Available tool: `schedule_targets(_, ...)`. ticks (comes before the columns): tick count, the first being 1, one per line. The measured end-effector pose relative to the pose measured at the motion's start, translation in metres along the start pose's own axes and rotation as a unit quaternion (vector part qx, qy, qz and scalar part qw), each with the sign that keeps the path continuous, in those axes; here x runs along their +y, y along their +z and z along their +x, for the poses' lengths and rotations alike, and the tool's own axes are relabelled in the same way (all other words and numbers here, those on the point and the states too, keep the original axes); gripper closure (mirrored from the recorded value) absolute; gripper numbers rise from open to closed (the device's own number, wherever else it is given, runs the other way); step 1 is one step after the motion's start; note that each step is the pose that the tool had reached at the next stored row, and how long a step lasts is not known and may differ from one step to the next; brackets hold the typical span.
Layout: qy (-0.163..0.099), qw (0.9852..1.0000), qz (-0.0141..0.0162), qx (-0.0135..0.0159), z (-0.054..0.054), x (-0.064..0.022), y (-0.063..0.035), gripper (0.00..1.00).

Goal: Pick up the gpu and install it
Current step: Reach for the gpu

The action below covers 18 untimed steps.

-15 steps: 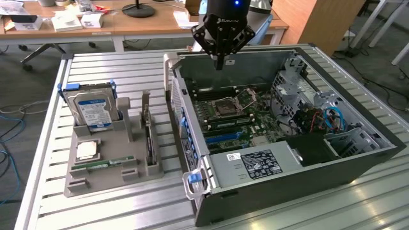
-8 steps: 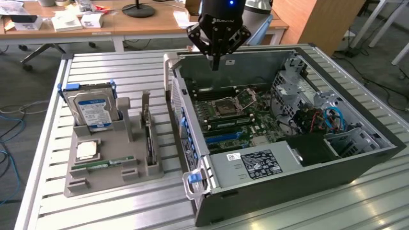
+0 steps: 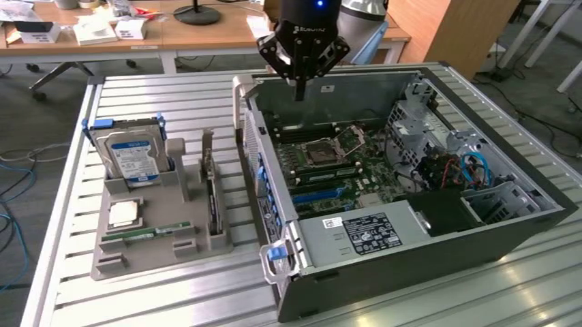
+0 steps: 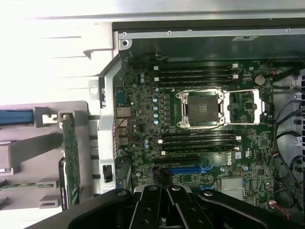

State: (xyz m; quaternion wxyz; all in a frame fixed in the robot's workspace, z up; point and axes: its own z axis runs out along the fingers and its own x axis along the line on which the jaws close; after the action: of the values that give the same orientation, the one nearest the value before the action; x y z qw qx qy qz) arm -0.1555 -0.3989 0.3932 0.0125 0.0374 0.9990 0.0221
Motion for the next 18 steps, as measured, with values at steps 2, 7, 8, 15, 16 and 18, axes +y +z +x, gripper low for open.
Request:
schedule_targets(2,0.0,1.0,0.0,0.0,0.002,-0.0002,0.0,0.89)
schedule_targets(7,0.0,1.0,0.0,0.0,0.009,-0.0007,-0.0002,0.89)
schedule_targets(8,0.0,1.0,0.0,0.0,0.011,-0.0008,-0.0002,0.89)
schedule_targets(15,0.0,1.0,0.0,0.0,0.023,-0.0017,-0.0004,0.89)
schedule_targets(16,0.0,1.0,0.0,0.0,0.025,-0.0018,-0.0005,0.89)
schedule_targets(18,0.0,1.0,0.0,0.0,0.029,-0.0021,-0.0006,0.89)
